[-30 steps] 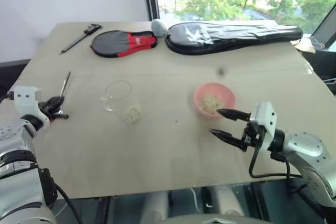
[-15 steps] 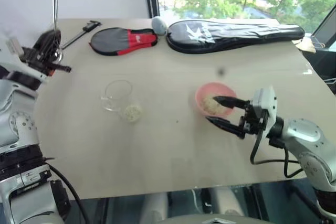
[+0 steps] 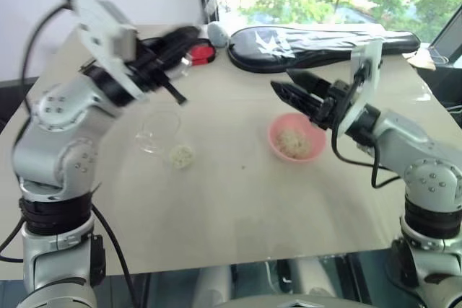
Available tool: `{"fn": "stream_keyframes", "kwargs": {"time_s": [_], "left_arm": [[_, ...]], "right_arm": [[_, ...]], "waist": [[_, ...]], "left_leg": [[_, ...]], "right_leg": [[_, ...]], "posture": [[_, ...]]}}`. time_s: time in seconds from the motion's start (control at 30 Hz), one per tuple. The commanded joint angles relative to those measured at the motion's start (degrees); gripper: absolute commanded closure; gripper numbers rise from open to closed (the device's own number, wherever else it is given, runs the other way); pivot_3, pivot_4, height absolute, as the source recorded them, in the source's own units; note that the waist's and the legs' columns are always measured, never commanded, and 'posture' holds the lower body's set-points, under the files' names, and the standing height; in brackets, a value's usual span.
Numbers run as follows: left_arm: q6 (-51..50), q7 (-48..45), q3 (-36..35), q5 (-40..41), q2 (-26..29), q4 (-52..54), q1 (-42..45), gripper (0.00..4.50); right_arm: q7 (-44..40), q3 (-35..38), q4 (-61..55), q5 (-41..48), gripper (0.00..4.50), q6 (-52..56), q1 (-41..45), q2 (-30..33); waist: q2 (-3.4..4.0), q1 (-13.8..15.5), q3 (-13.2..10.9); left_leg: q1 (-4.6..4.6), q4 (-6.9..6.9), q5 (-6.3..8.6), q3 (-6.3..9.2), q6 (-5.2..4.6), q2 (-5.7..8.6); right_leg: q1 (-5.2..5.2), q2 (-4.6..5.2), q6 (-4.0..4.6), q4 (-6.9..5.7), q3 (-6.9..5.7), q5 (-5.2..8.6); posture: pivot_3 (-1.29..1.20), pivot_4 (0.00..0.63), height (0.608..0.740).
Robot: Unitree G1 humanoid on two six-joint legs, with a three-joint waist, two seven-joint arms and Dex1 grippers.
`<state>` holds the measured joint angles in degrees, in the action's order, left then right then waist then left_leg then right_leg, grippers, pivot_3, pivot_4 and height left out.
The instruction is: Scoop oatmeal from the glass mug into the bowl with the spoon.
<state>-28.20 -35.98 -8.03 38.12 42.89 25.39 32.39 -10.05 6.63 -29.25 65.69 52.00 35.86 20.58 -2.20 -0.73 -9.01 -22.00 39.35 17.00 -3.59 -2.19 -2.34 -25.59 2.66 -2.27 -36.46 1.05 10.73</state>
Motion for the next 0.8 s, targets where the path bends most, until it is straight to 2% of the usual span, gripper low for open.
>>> {"fn": "stream_keyframes", "kwargs": {"time_s": [0.03, 0.2, 0.4, 0.5, 0.53, 0.6, 0.67, 0.8], "left_arm": [[0.0, -1.9, 4.6, -4.5, 1.9, 4.3, 0.7, 4.44], [1.3, -3.4, 9.8, -10.2, 2.0, 5.9, 1.1, 4.44], [2.8, -4.2, 9.7, -13.0, 0.7, 4.7, 0.4, 4.44], [4.3, -4.6, 10.1, -15.2, 0.5, 3.9, 0.0, 4.50], [4.5, -4.5, 10.0, -15.4, 0.1, 3.7, 0.0, 4.50], [5.4, -4.3, 10.1, -16.4, -0.7, 3.4, 0.4, 4.50], [5.8, -4.5, 10.3, -17.1, -1.4, 3.2, 0.5, 4.50], [5.8, -5.5, 10.2, -18.0, -1.8, 3.1, 0.0, 4.50]], "right_arm": [[5.3, 1.9, 0.5, 5.3, 1.45, 0.5, 2.6, -1.3], [8.2, 0.7, 2.7, 5.5, 1.45, -0.7, 5.2, -3.5], [9.7, 0.8, 3.3, 6.3, 1.45, -1.2, 6.7, -5.2], [9.5, 0.6, 3.0, 5.6, 2.28, -1.2, 5.9, -4.8], [9.3, 0.5, 3.0, 5.4, 2.74, -1.2, 5.7, -4.6], [9.5, 0.8, 3.2, 5.3, 3.36, -1.2, 5.6, -4.4], [9.6, 0.8, 3.4, 4.8, 4.37, -1.5, 5.7, -4.5], [10.1, 1.1, 4.0, 4.6, 4.45, -2.3, 6.1, -4.6]], "waist": [[0.01, 0.0, 0.0], [0.17, -0.1, -0.1], [0.21, -0.1, -0.1], [0.21, 0.0, -0.1], [0.21, 0.0, -0.1], [0.22, 0.0, -0.1], [0.25, 0.0, -0.2], [0.28, -0.1, -0.2]], "left_leg": [[0.00, -0.01, 0.00, 0.01, 0.00, 0.00], [0.00, -0.01, 0.00, 0.00, -0.01, 0.01], [-0.04, -0.02, 0.00, 0.06, -0.01, -0.02], [-0.10, -0.01, 0.00, 0.07, -0.01, -0.02], [-0.12, -0.01, 0.00, 0.07, -0.02, -0.02], [-0.13, -0.01, 0.00, 0.06, -0.02, -0.01], [-0.15, -0.01, 0.00, 0.08, -0.02, -0.01], [-0.16, -0.01, 0.00, 0.12, -0.02, -0.02]], "right_leg": [[0.00, -0.01, 0.00, 0.00, 0.00, 0.00], [0.00, -0.02, 0.00, 0.00, 0.02, 0.00], [-0.04, -0.08, 0.00, 0.01, 0.00, 0.01], [-0.04, -0.07, -0.01, 0.06, -0.01, 0.00], [-0.04, -0.07, -0.01, 0.10, -0.01, 0.00], [-0.04, -0.06, -0.01, 0.14, -0.01, 0.00], [-0.05, -0.06, -0.01, 0.16, -0.04, 0.00], [-0.05, -0.06, -0.01, 0.16, -0.07, 0.00]], "posture": [[0.00, 0.150, 0.740], [0.00, 0.150, 0.740], [0.00, 0.150, 0.740], [0.00, 0.150, 0.740], [0.00, 0.150, 0.740], [0.00, 0.150, 0.740], [0.00, 0.150, 0.740], [0.00, 0.150, 0.740]]}}
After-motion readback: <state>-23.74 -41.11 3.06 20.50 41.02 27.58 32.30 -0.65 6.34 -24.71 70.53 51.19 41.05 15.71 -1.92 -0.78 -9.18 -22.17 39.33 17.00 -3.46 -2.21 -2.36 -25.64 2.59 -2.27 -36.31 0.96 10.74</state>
